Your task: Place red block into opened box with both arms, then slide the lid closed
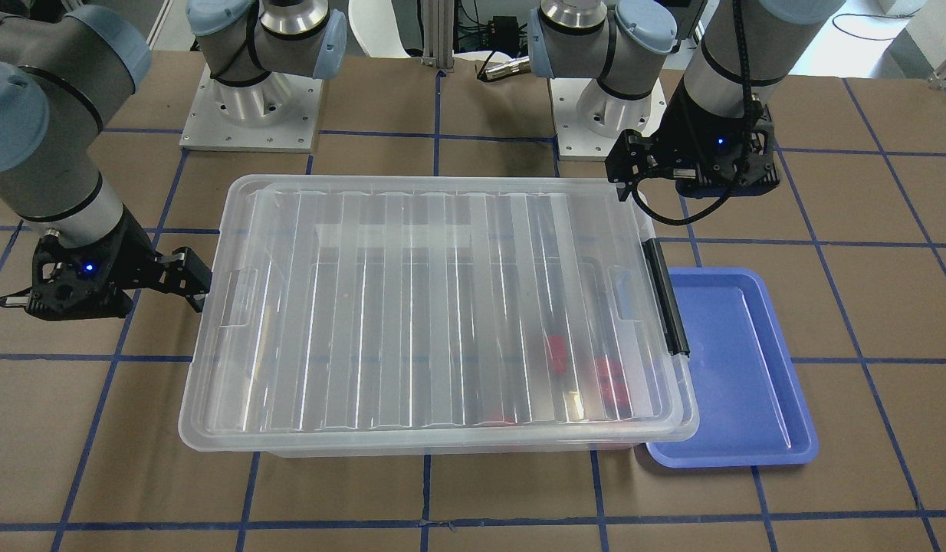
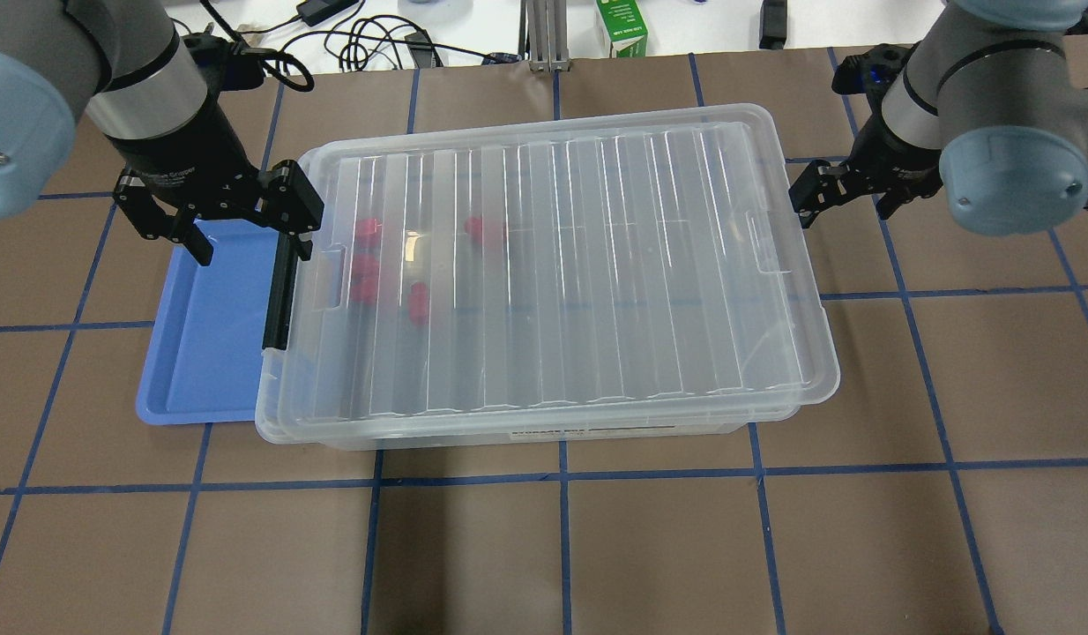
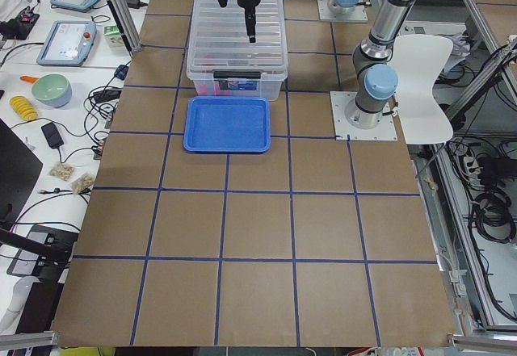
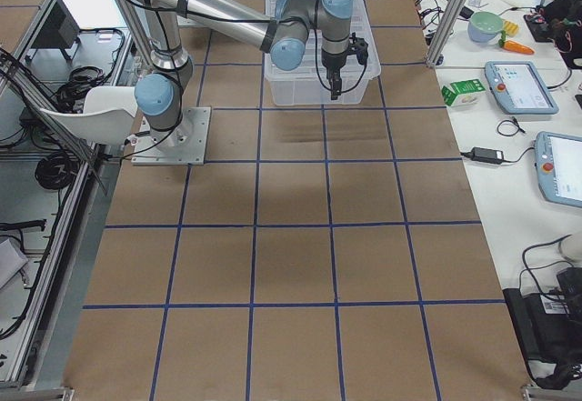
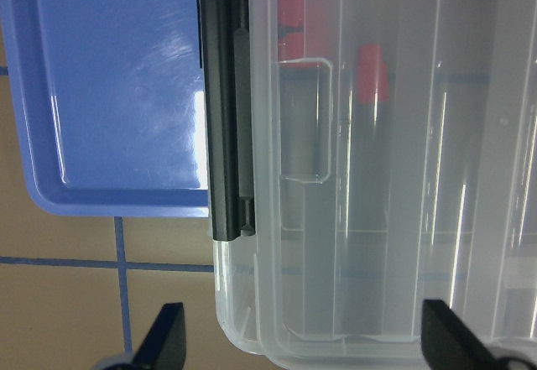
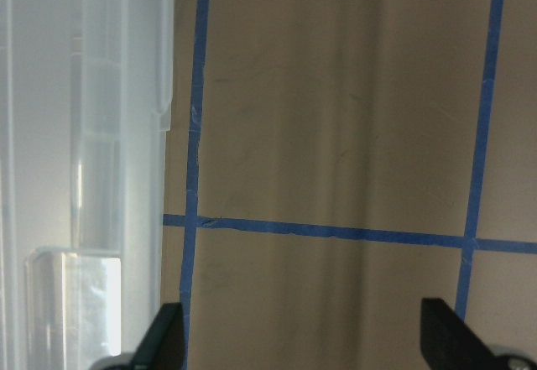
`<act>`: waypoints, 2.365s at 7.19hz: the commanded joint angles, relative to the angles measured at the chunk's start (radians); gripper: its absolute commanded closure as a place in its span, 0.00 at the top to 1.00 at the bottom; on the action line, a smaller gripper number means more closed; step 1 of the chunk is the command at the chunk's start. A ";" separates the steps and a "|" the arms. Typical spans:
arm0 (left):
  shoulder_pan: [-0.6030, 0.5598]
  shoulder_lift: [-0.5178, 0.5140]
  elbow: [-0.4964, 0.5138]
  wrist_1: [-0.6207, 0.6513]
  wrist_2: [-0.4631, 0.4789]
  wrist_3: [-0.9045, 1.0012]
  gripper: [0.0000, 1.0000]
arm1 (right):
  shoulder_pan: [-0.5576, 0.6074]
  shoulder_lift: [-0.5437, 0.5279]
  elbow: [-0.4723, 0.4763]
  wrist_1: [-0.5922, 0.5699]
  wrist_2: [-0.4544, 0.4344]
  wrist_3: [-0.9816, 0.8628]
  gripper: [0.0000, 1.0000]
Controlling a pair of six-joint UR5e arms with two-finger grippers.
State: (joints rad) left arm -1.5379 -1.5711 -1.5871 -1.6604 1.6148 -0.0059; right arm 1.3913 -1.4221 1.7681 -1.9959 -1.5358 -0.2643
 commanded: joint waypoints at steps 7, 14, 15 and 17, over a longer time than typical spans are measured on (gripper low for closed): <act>0.022 0.000 -0.007 0.002 -0.001 -0.003 1.00 | 0.046 -0.147 -0.280 0.430 -0.001 0.130 1.00; 0.016 0.006 -0.005 0.004 -0.035 -0.017 1.00 | 0.180 -0.136 -0.280 0.424 -0.015 0.255 1.00; 0.016 0.008 -0.004 0.004 -0.033 -0.014 1.00 | 0.180 -0.136 -0.279 0.419 -0.015 0.255 1.00; 0.016 0.011 0.001 0.004 -0.032 -0.005 1.00 | 0.180 -0.136 -0.279 0.419 -0.017 0.255 1.00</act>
State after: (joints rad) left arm -1.5221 -1.5620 -1.5890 -1.6567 1.5813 -0.0172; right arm 1.5707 -1.5585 1.4889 -1.5762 -1.5519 -0.0092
